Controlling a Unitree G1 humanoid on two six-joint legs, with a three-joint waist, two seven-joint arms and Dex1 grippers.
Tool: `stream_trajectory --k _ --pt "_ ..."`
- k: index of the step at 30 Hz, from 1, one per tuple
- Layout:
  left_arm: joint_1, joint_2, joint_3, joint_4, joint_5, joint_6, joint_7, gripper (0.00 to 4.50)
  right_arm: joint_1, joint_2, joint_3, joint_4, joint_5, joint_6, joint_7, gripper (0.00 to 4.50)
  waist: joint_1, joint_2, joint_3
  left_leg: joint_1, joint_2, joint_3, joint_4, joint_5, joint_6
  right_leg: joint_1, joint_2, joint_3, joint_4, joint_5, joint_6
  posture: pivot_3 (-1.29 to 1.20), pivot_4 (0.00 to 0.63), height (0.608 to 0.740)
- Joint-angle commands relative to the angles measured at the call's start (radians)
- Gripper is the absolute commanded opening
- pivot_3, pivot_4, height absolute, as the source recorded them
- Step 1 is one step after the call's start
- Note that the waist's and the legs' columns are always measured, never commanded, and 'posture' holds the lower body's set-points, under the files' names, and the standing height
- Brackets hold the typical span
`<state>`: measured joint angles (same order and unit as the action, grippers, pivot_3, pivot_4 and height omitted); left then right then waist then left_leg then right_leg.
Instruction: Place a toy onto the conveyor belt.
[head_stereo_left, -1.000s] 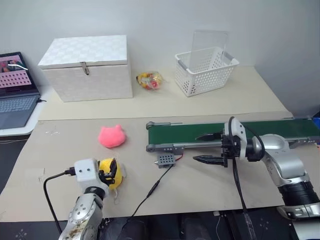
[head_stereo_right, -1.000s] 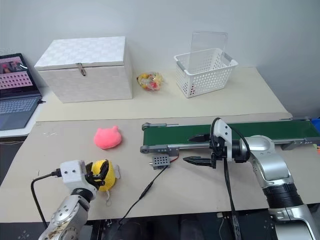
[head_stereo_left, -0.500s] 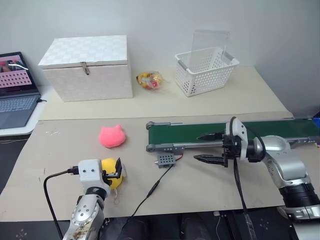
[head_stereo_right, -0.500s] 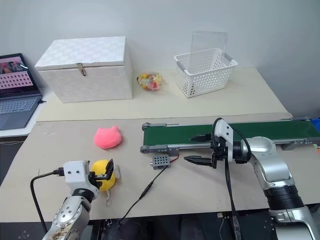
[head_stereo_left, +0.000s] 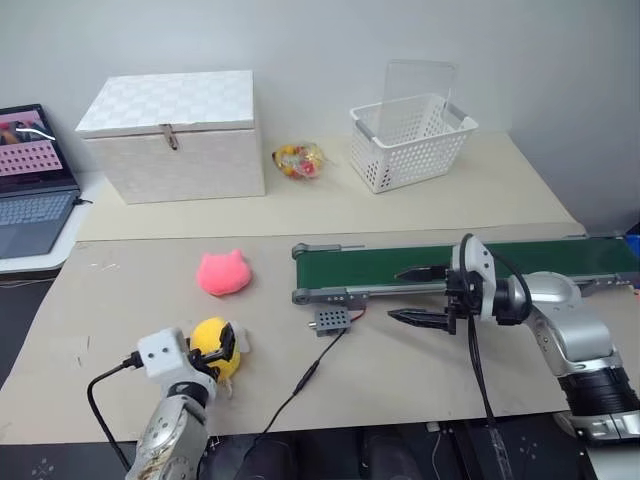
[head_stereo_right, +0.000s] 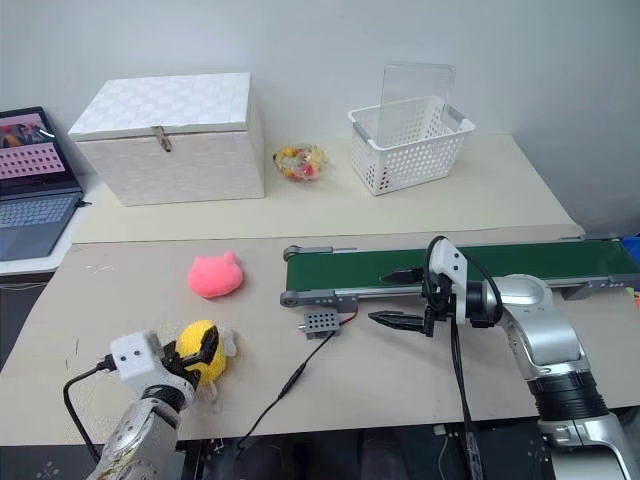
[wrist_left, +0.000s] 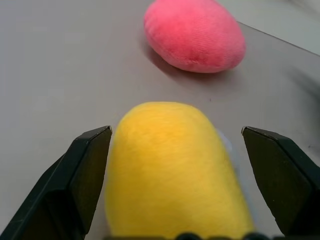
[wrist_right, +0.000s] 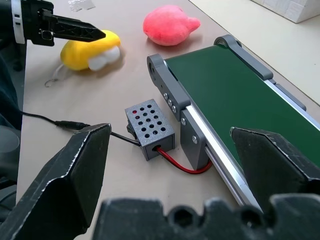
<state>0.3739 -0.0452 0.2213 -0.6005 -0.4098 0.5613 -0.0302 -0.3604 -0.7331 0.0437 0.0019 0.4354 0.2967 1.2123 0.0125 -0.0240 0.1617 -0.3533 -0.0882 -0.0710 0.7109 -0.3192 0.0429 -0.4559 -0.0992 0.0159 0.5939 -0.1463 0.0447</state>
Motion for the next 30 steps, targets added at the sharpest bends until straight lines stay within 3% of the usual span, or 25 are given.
stream_trajectory --k 1,10,16,27,30 --pt "0.054 0.021 -0.011 0.033 -0.018 -0.078 -0.085 4.43 0.000 -0.008 -0.033 -0.027 0.007 0.002 -0.008 4.50 -0.001 0.000 0.000 0.000 0.000 0.000 0.000 0.000 0.000 0.000 0.000 0.000 0.000 0.000 0.000 0.00 0.150 0.728" --pt "0.093 0.013 0.038 0.101 -0.124 -0.142 -0.168 4.43 -0.010 0.000 -0.022 -0.011 -0.002 -0.005 -0.013 4.50 0.001 0.000 0.000 0.000 0.000 0.000 0.000 -0.002 0.003 0.000 0.000 0.000 0.000 0.000 0.000 0.00 0.150 0.728" --pt "0.094 0.005 0.067 0.187 -0.272 -0.069 -0.205 4.43 -0.018 0.006 -0.023 -0.010 -0.003 -0.006 -0.018 4.50 -0.001 0.001 0.000 0.000 0.000 0.000 0.000 -0.002 0.004 0.000 0.000 0.000 0.000 0.000 0.000 0.00 0.150 0.728" --pt "0.059 0.032 -0.013 0.248 -0.296 -0.041 -0.260 4.43 -0.023 0.005 -0.033 -0.013 -0.006 -0.002 -0.021 4.50 0.009 0.017 -0.010 0.002 0.000 0.000 0.000 -0.002 0.004 0.003 -0.001 0.000 0.000 -0.001 0.001 0.00 0.150 0.728" --pt "0.055 0.035 -0.012 0.241 -0.308 -0.039 -0.261 3.75 -0.022 0.007 -0.032 -0.013 -0.009 -0.003 -0.025 4.50 0.012 0.017 -0.010 0.001 -0.001 0.000 0.001 -0.002 0.004 0.003 -0.001 0.000 0.000 -0.001 0.001 0.00 0.150 0.728"
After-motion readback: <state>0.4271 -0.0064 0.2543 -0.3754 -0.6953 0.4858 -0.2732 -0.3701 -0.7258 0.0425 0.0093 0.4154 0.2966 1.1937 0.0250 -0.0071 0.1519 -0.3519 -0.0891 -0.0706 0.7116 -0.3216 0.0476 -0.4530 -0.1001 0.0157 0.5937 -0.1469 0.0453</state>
